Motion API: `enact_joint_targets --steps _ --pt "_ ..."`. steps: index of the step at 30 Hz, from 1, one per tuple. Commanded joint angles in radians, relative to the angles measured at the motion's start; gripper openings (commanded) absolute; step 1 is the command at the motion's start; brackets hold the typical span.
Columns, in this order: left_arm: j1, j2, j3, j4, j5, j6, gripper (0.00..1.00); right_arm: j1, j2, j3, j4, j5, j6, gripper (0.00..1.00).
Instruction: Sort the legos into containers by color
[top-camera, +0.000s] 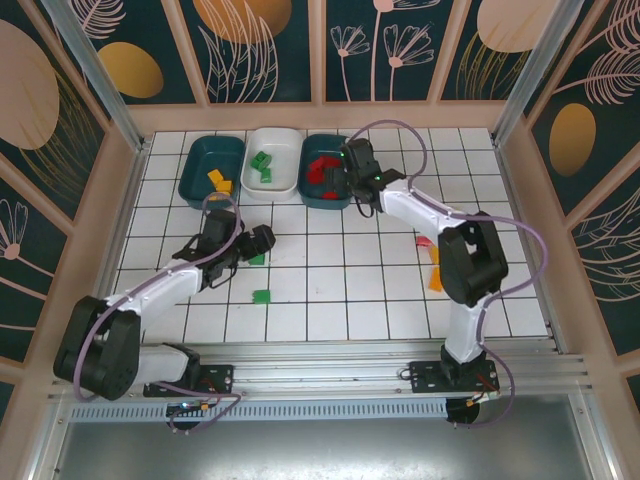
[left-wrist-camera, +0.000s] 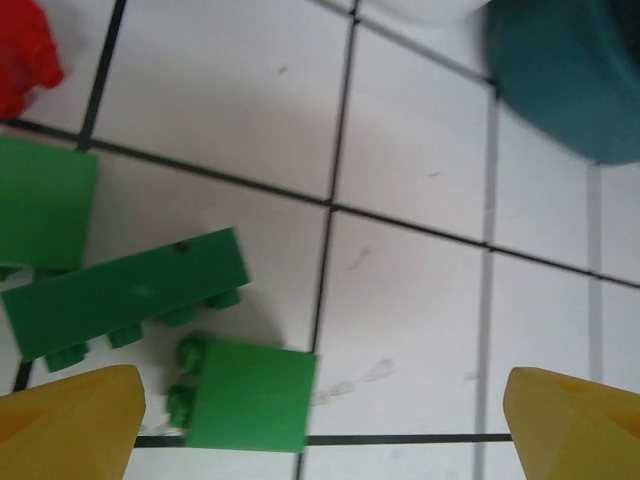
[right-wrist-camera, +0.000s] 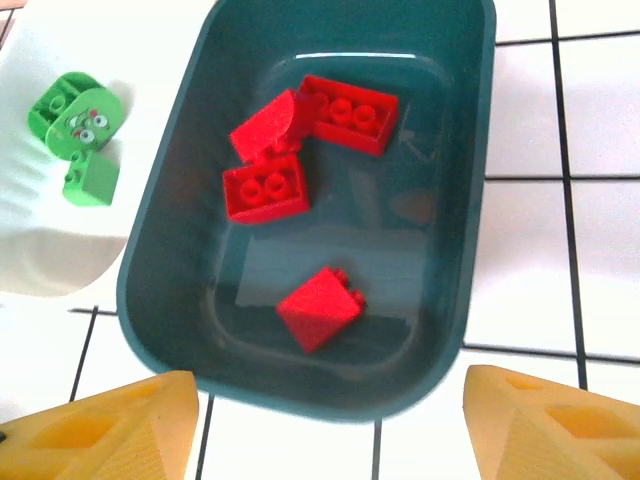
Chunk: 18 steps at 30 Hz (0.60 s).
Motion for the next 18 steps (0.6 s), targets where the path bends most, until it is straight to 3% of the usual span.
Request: enact_joint_targets --steps 1,9,15,18 --pt "-0.036 0.071 0.044 -0.07 -0.103 0.076 0.9 0.003 -0.084 -0.109 0.091 0.003 0.039 0.71" --pt "-0.082 0.236 0.118 -0.043 -0.143 0.115 0.76 0.002 -0.155 -0.258 0.098 0.046 0.034 0.7" --pt "-0.115 0.26 0.16 -0.06 -0.167 0.139 0.5 -0.01 -0.2 -0.313 0.098 0.064 0.03 0.69" --pt "-0.128 0.236 0.145 -0.038 -0.152 0.14 0.43 -0.039 -0.232 -0.33 0.098 0.077 0.029 0.67"
